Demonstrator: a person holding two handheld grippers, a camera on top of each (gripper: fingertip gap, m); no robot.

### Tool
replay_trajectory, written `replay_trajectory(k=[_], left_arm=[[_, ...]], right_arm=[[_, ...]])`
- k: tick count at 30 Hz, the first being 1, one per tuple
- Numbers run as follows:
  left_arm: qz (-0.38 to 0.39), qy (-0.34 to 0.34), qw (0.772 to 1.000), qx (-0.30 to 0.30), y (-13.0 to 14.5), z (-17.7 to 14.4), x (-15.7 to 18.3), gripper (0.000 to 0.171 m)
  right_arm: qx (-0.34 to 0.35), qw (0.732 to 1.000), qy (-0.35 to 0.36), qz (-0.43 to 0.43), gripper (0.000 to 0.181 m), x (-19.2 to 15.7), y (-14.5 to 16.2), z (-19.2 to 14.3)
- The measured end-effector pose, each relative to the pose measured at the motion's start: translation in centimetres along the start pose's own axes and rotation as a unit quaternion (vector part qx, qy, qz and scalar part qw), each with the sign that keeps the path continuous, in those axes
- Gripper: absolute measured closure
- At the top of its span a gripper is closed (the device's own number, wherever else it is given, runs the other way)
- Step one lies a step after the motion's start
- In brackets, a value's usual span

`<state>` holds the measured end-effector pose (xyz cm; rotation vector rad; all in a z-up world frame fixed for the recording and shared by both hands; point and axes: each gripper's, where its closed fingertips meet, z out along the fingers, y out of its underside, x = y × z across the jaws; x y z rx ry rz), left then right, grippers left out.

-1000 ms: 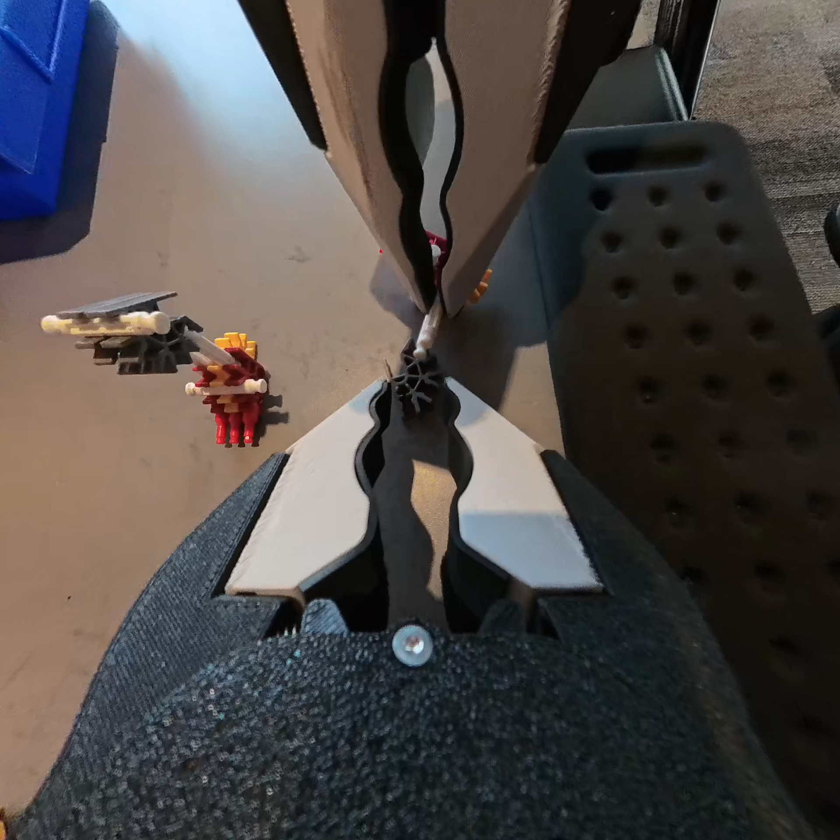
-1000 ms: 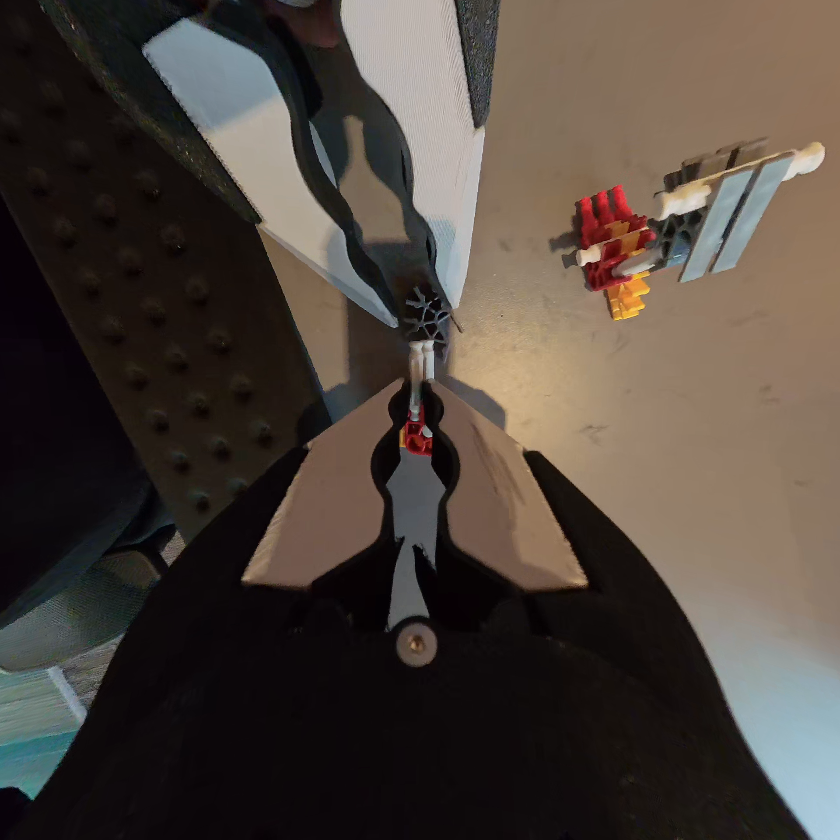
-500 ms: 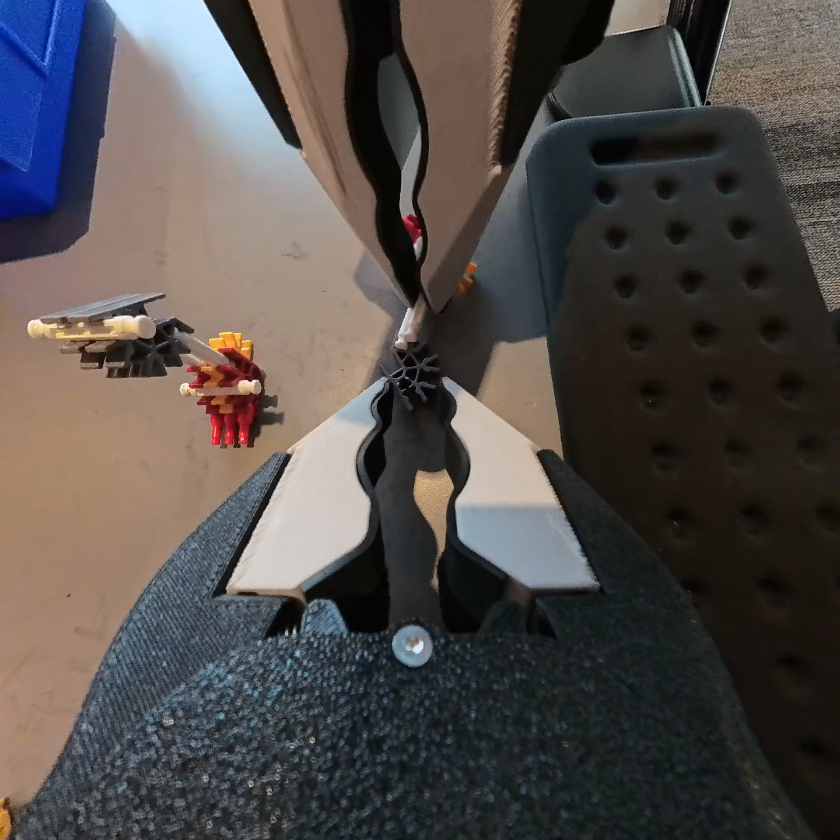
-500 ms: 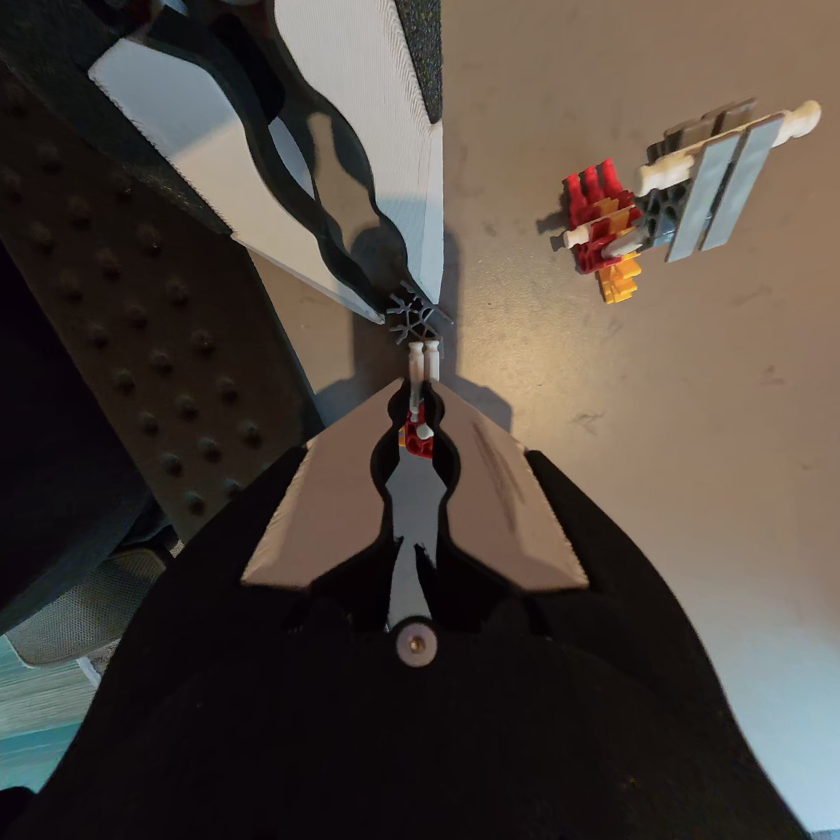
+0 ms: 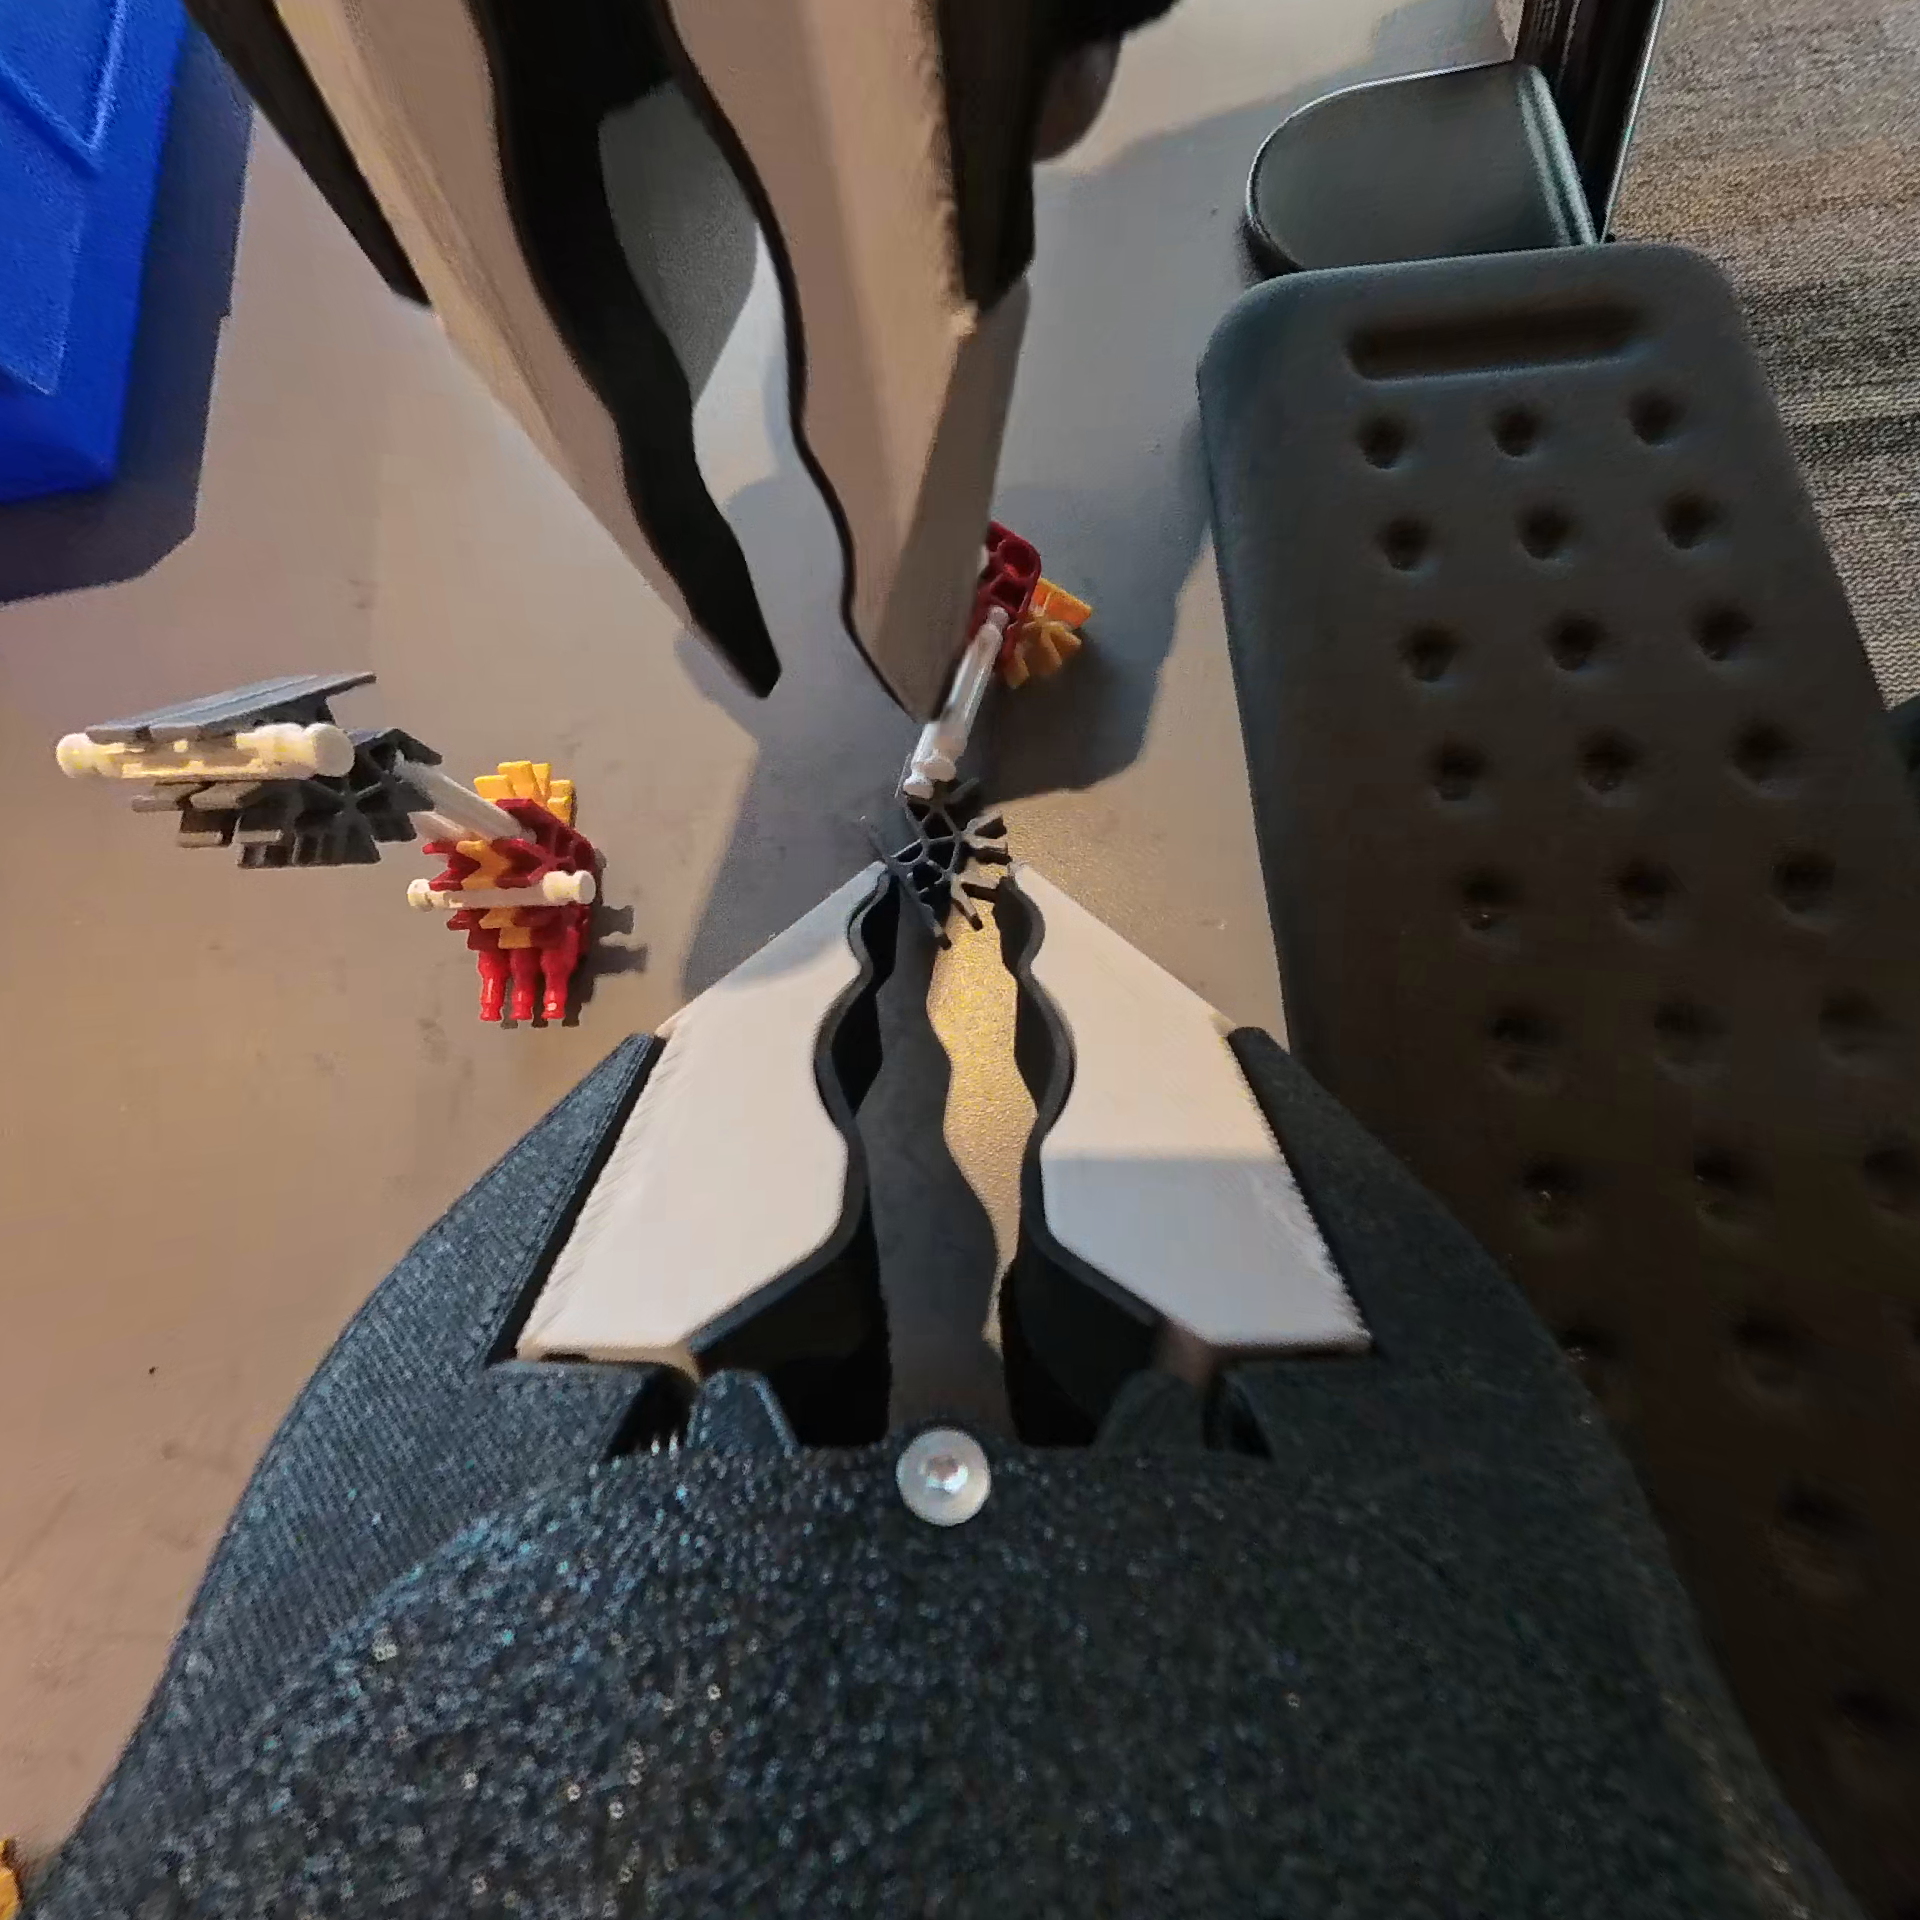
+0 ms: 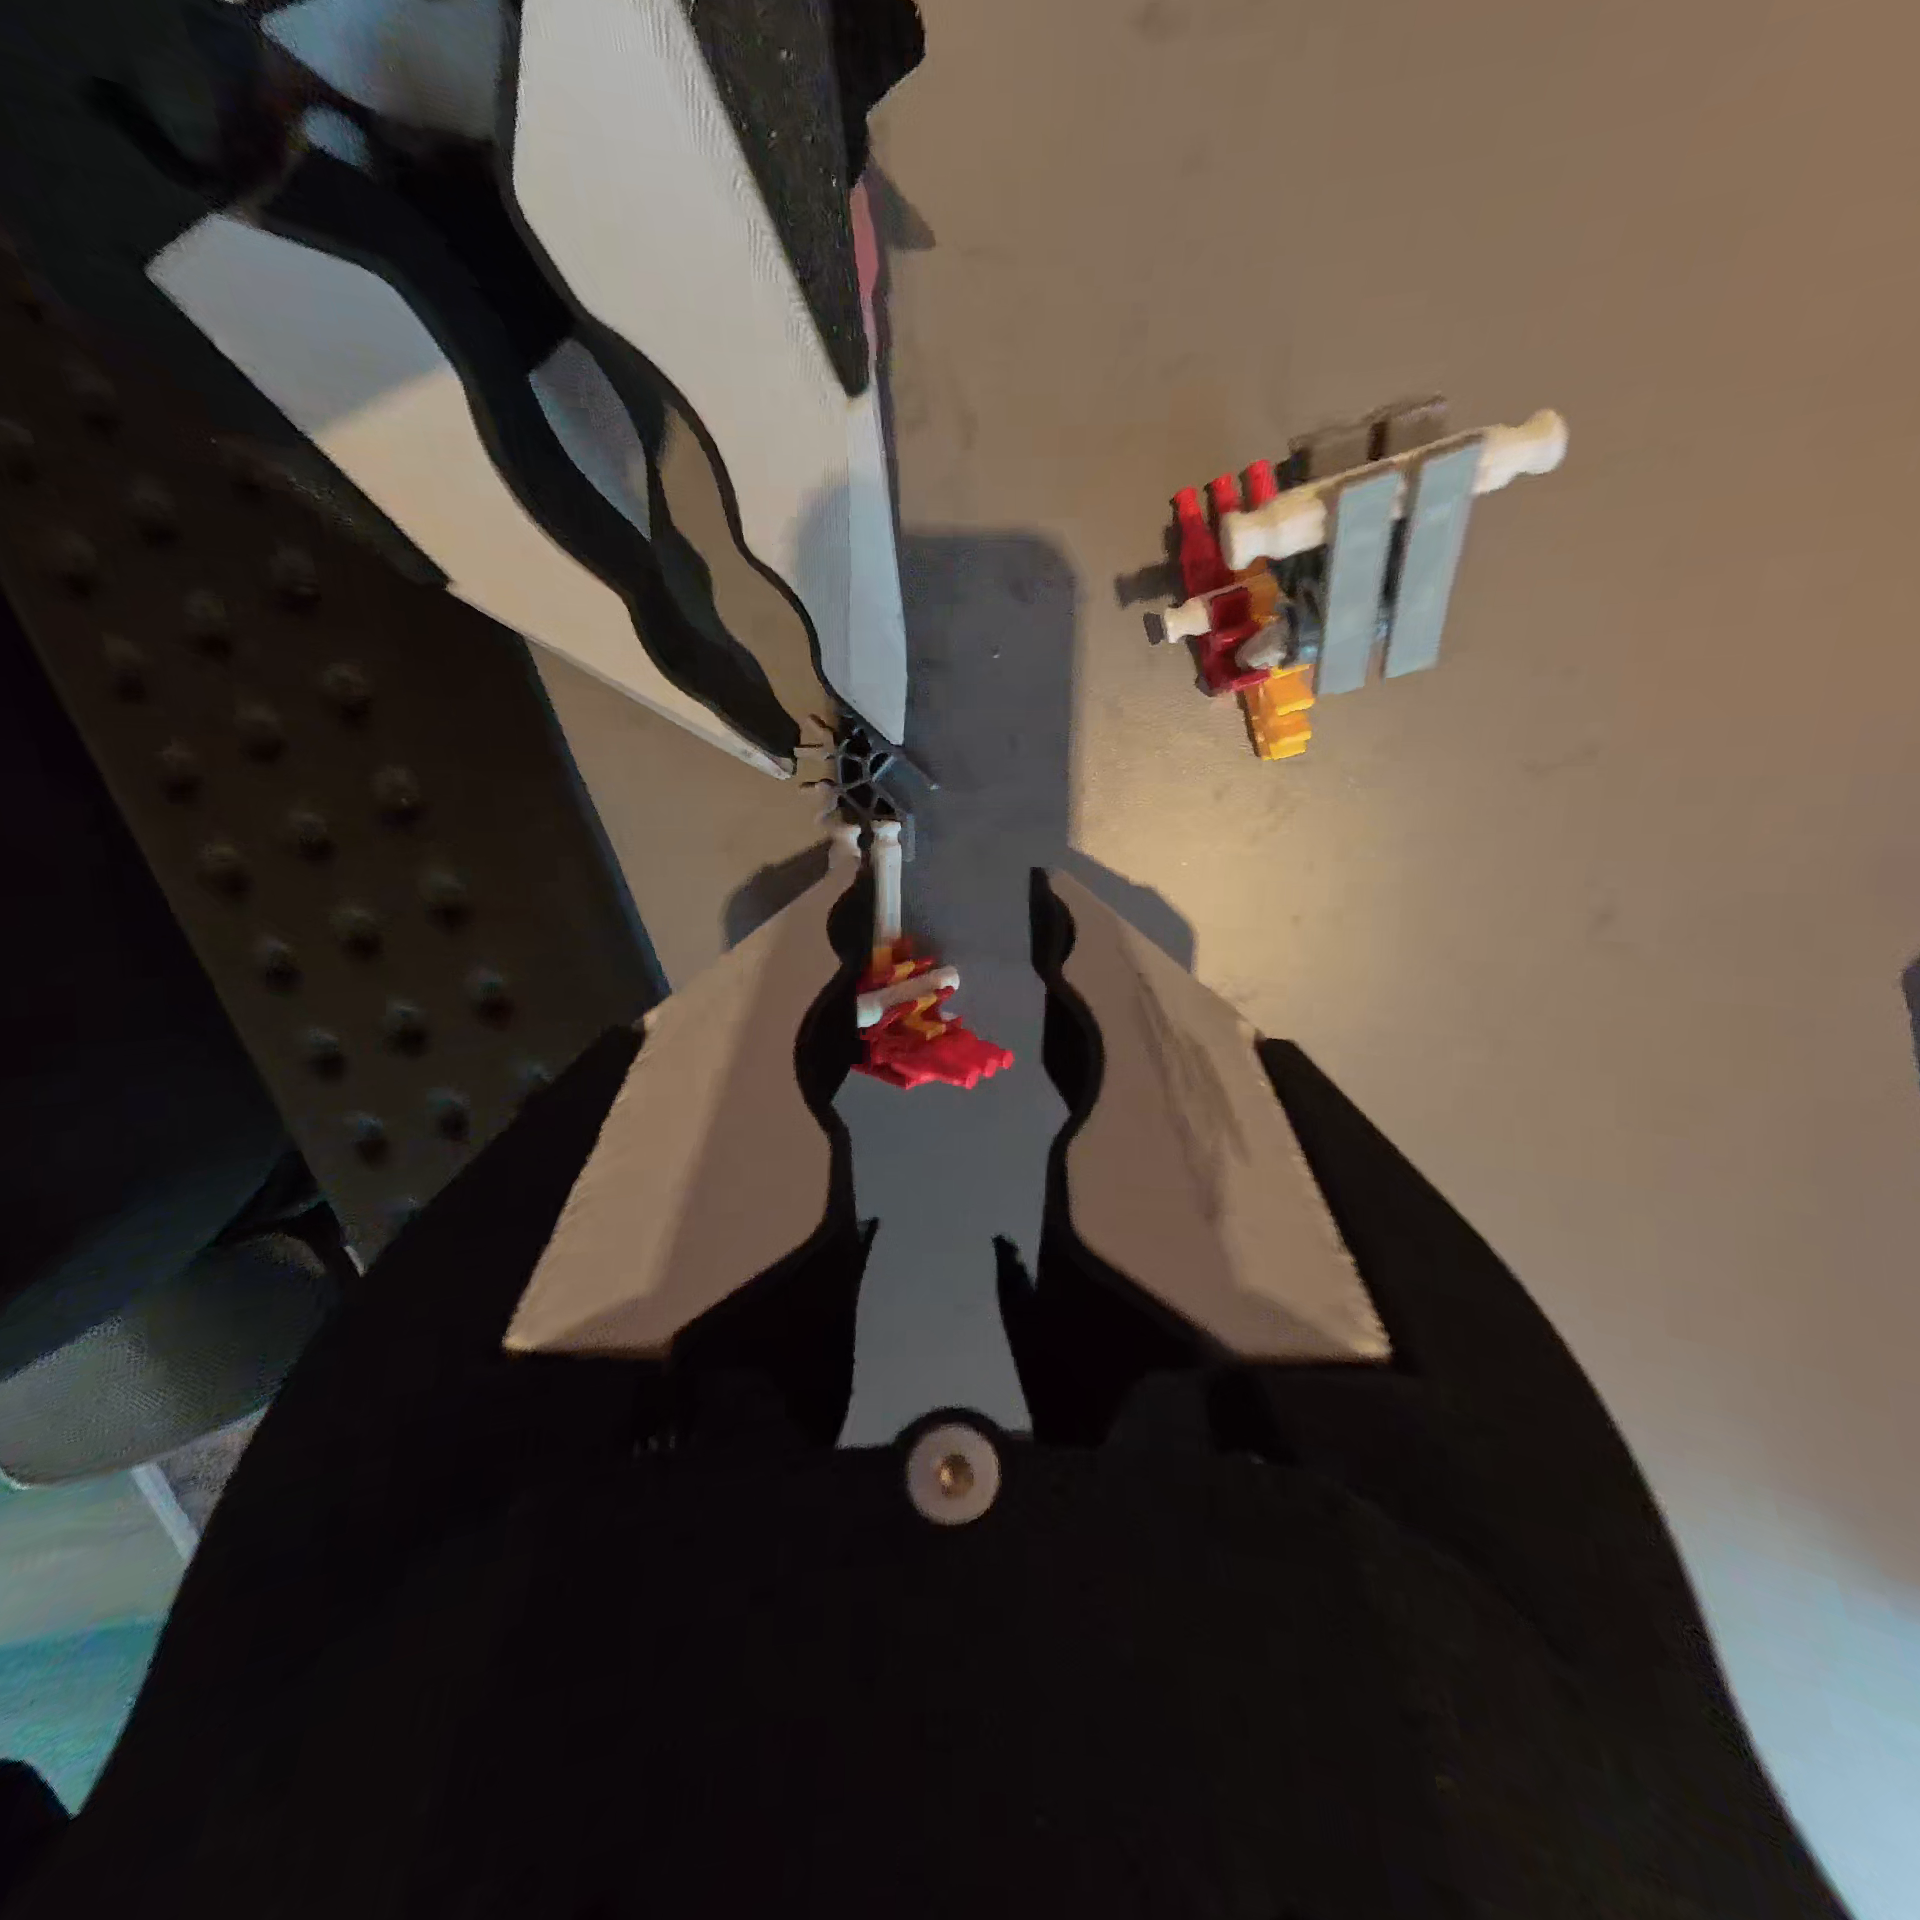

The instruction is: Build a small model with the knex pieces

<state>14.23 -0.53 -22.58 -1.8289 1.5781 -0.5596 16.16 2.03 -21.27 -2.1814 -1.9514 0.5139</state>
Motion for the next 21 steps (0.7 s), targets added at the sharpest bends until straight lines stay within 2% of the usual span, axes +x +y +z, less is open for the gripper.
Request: replay_trajectory(k=[16,21], left_arm=[[0.000,0.005,1.000,0.001,0.00,0.04,0.03,0.153],[-0.002,0.006,1.000,0.000,-0.01,0.06,0.02,0.153]], right_arm=[[-0.023,0.999,-0.020,-0.015,0.150,0.17,0.06,1.09],[-0.036,0.999,-0.027,-0.020,0.155,-0.31,0.01,1.19]])
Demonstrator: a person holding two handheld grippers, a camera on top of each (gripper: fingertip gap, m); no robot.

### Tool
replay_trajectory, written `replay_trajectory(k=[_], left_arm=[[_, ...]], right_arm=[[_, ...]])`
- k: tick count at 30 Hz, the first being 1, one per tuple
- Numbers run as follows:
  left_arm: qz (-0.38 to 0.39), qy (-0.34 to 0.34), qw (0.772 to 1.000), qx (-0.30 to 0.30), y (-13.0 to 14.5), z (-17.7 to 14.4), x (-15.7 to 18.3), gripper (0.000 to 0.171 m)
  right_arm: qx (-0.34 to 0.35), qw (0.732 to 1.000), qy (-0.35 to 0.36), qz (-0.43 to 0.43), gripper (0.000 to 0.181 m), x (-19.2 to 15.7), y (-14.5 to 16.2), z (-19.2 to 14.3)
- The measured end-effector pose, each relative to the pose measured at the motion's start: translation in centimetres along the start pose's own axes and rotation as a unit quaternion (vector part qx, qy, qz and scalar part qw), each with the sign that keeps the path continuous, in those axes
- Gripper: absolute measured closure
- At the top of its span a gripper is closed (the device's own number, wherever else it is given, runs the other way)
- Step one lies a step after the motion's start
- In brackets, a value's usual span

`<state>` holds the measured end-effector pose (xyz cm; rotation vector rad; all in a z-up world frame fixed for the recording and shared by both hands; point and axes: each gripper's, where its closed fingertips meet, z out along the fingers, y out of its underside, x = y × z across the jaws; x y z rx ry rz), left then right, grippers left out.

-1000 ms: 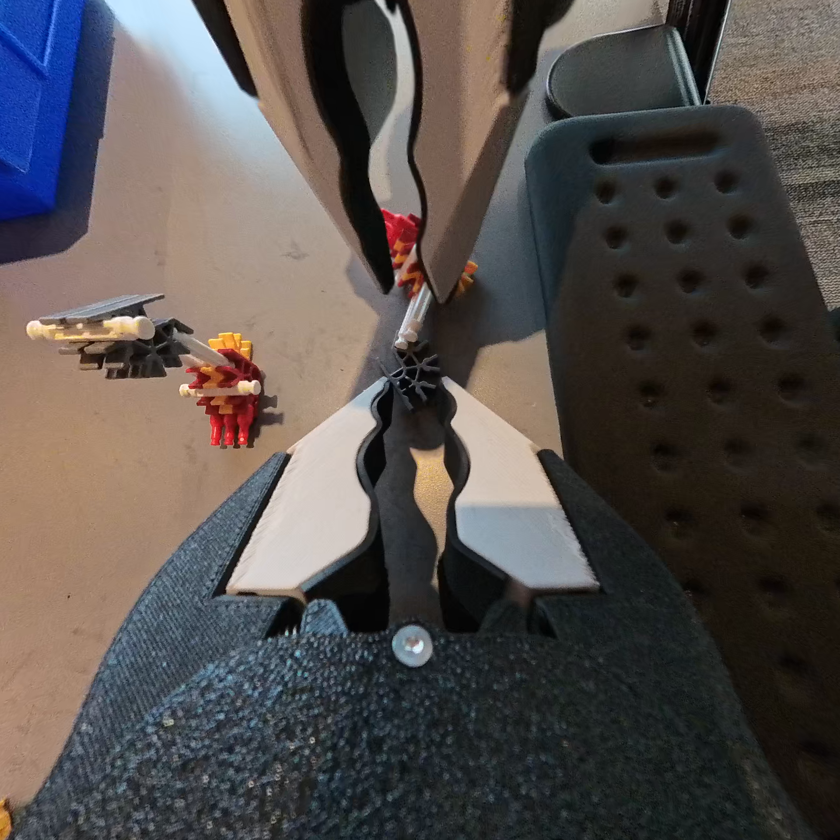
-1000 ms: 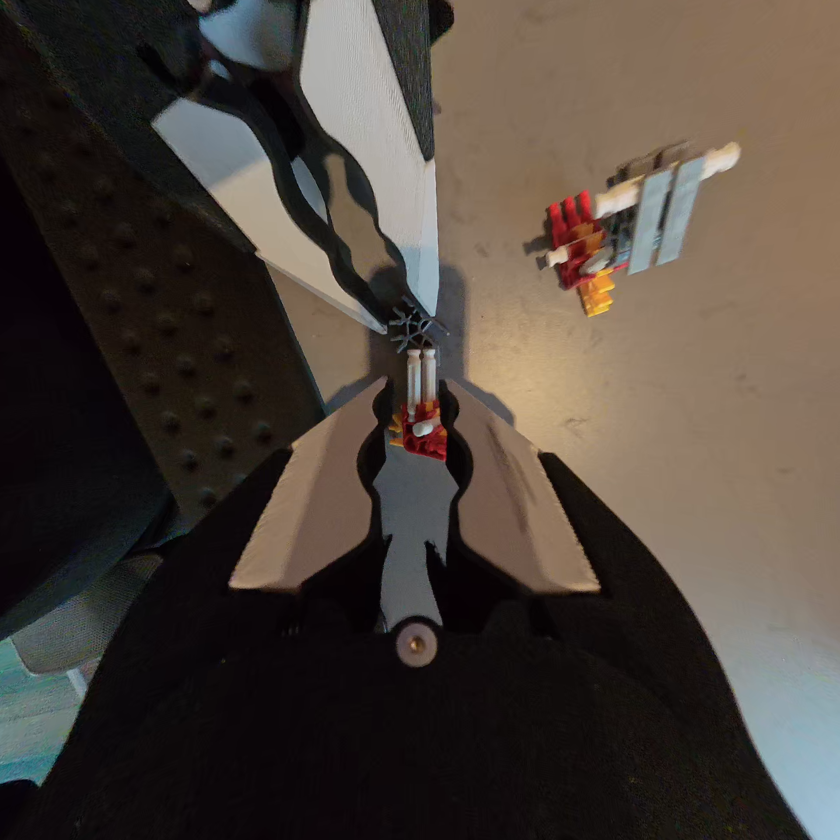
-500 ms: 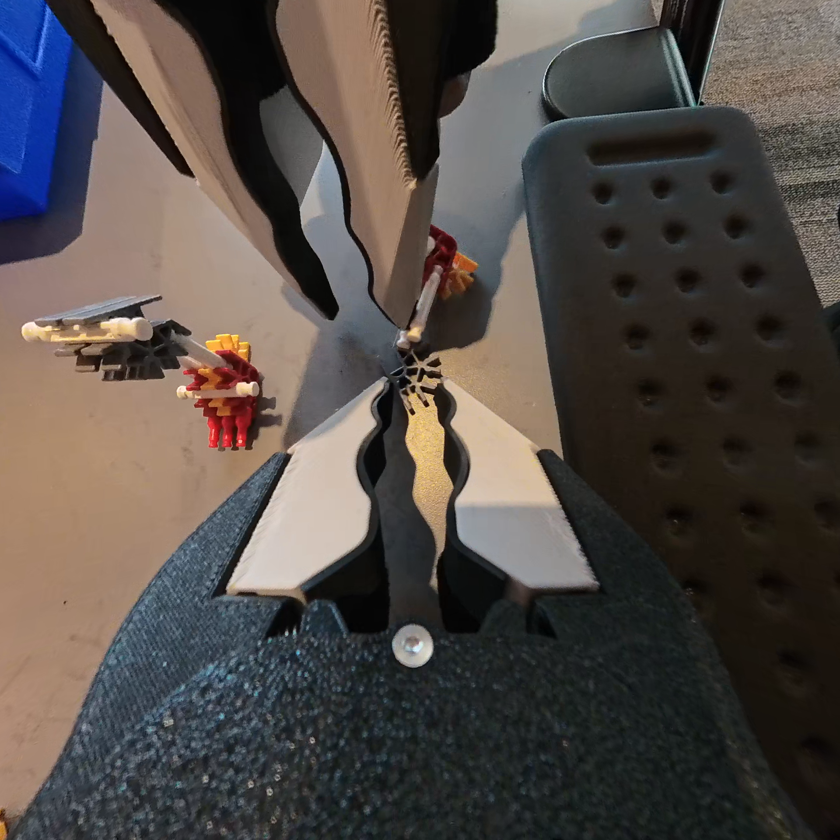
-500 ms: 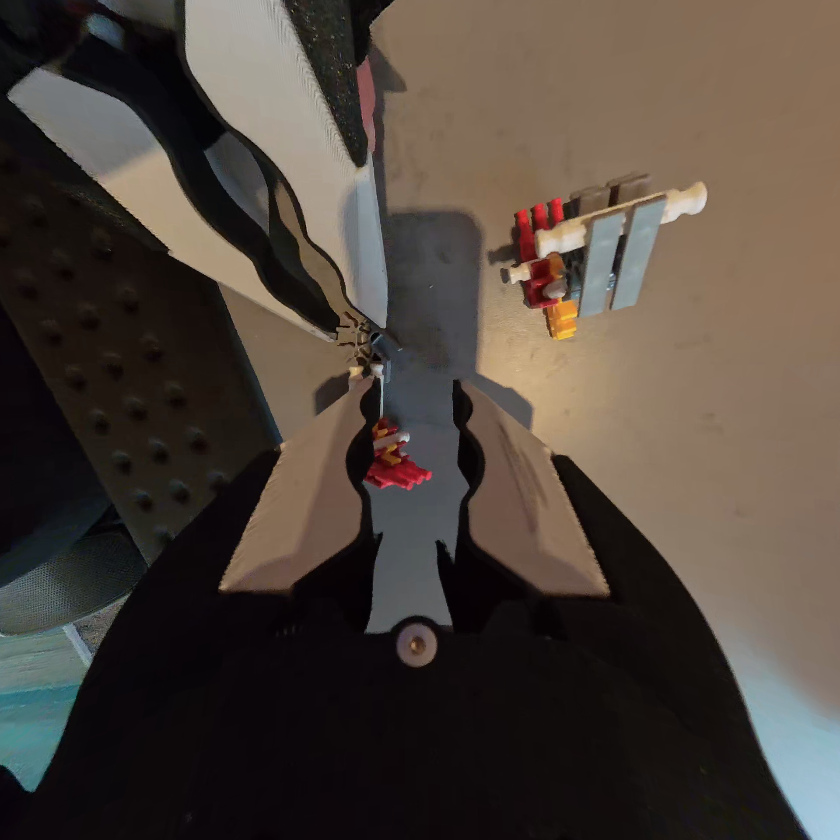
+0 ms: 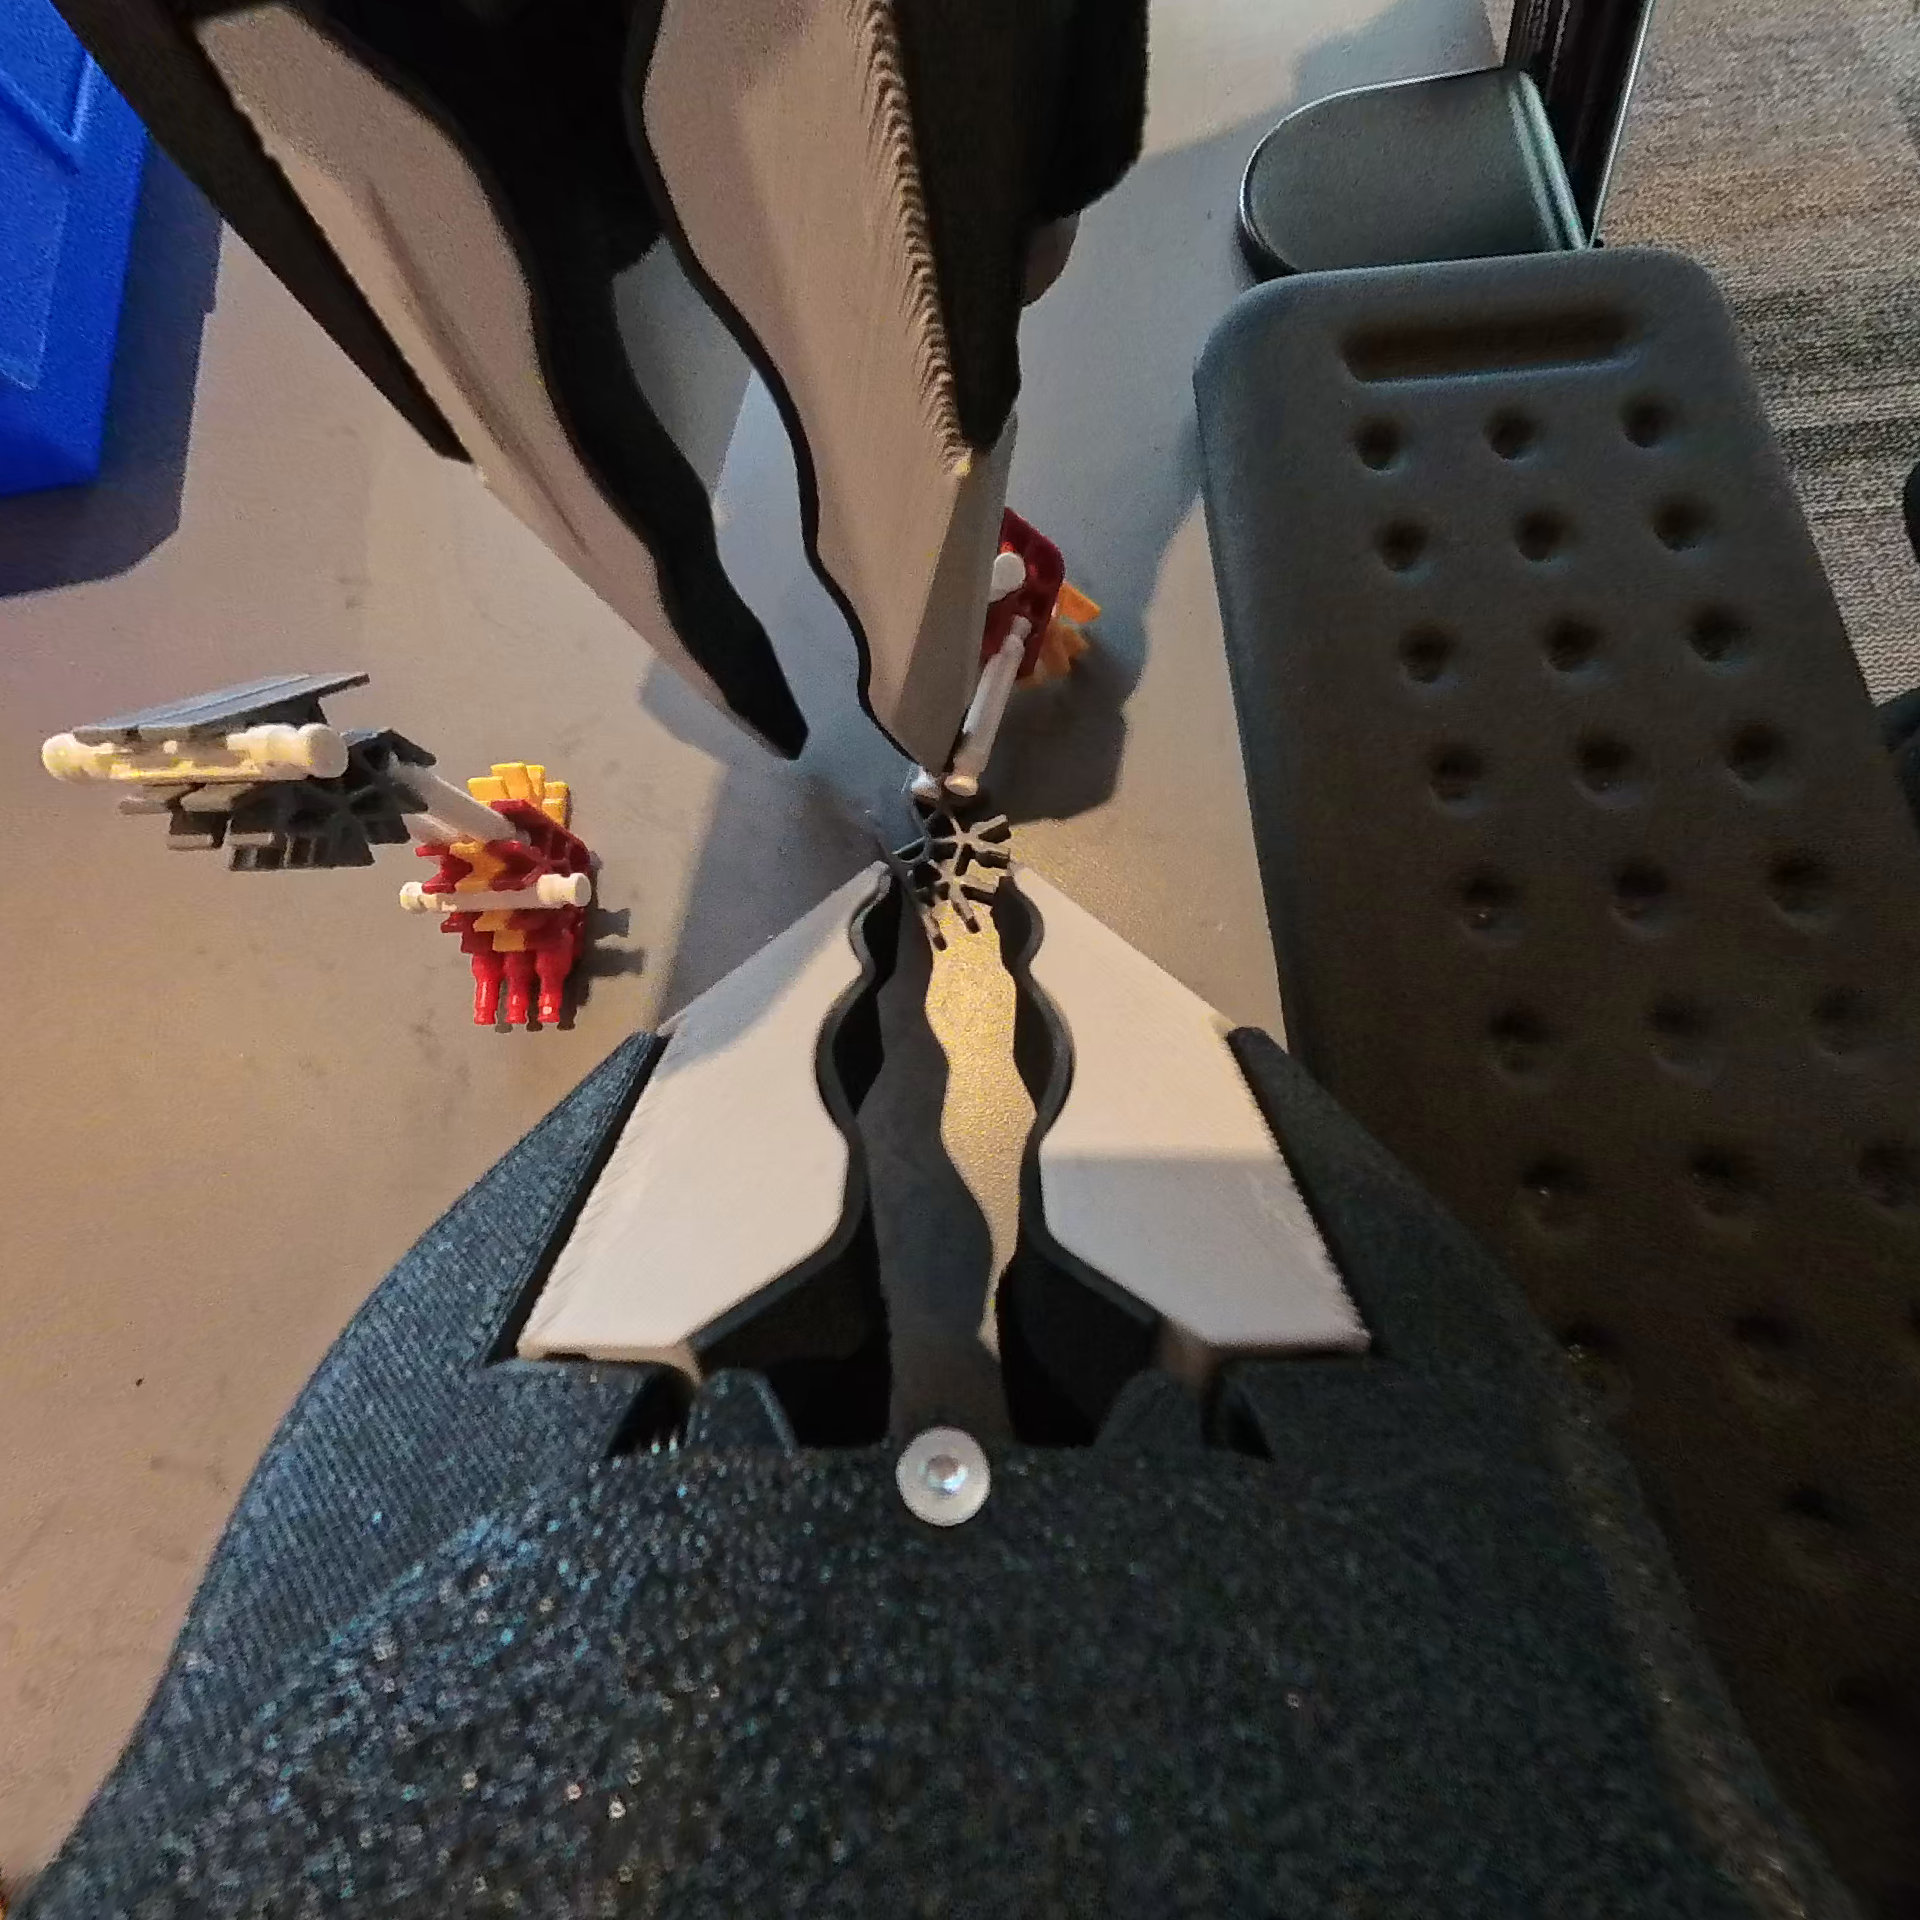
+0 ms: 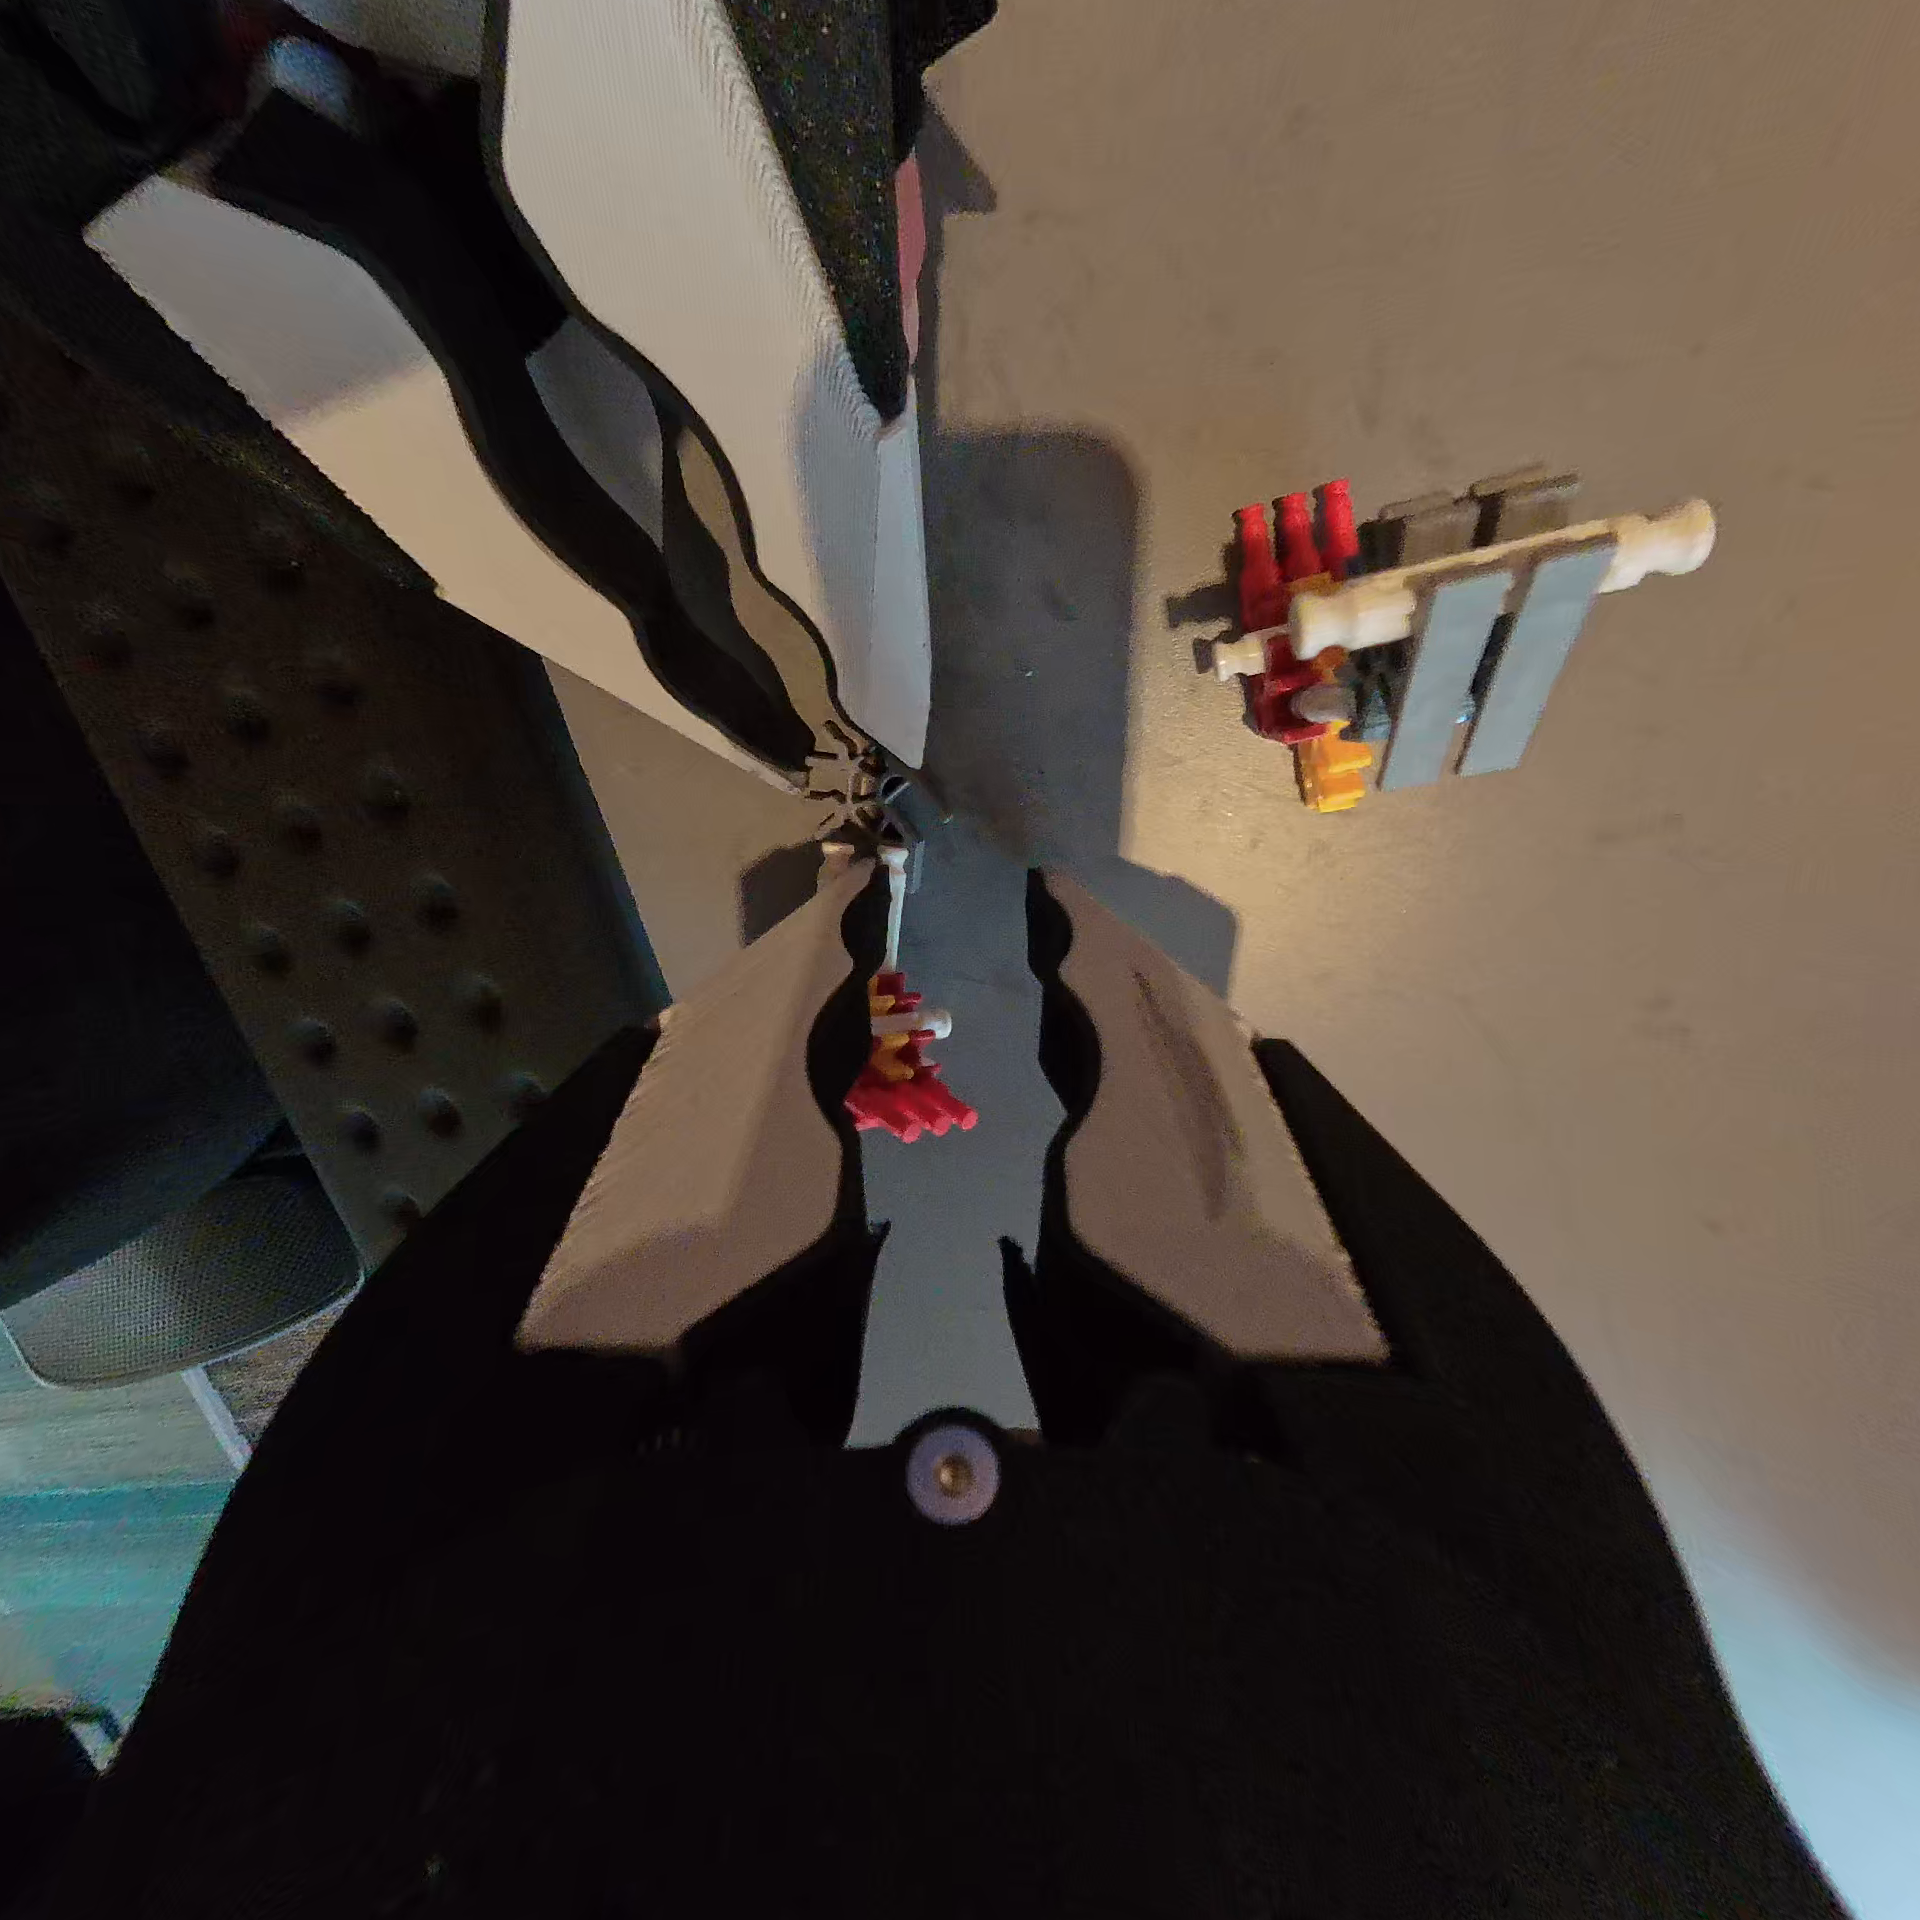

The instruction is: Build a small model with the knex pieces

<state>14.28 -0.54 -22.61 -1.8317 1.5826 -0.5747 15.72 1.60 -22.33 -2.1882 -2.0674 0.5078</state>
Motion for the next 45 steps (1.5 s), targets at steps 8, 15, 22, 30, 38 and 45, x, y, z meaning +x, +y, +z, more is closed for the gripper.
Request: replay_trajectory(k=[8,15,22,30,38,45], left_arm=[[-0.001,0.001,1.000,0.000,0.0,0.0,0.0,0.153],[-0.001,0.000,1.000,-0.001,0.0,0.0,0.0,0.153],[0.000,0.003,1.000,-0.001,0.0,0.0,0.0,0.153],[-0.003,0.006,1.000,-0.001,0.0,0.0,0.0,0.153],[-0.003,0.006,1.000,-0.001,0.0,0.1,0.0,0.154],[0.002,0.009,1.000,-0.004,0.1,0.1,0.3,0.161]], right_arm=[[-0.012,1.000,-0.024,0.002,0.172,-1.0,0.0,0.2],[0.005,0.998,-0.060,0.011,0.174,-1.2,0.2,0.5],[0.059,0.993,-0.097,0.028,0.172,-1.1,-0.2,0.4],[0.093,0.988,-0.115,0.046,0.173,-0.9,-0.4,-0.3],[0.074,0.990,-0.107,0.046,0.176,-0.9,-0.1,0.0],[0.071,0.992,-0.095,0.047,0.180,-0.6,0.4,-0.2]])
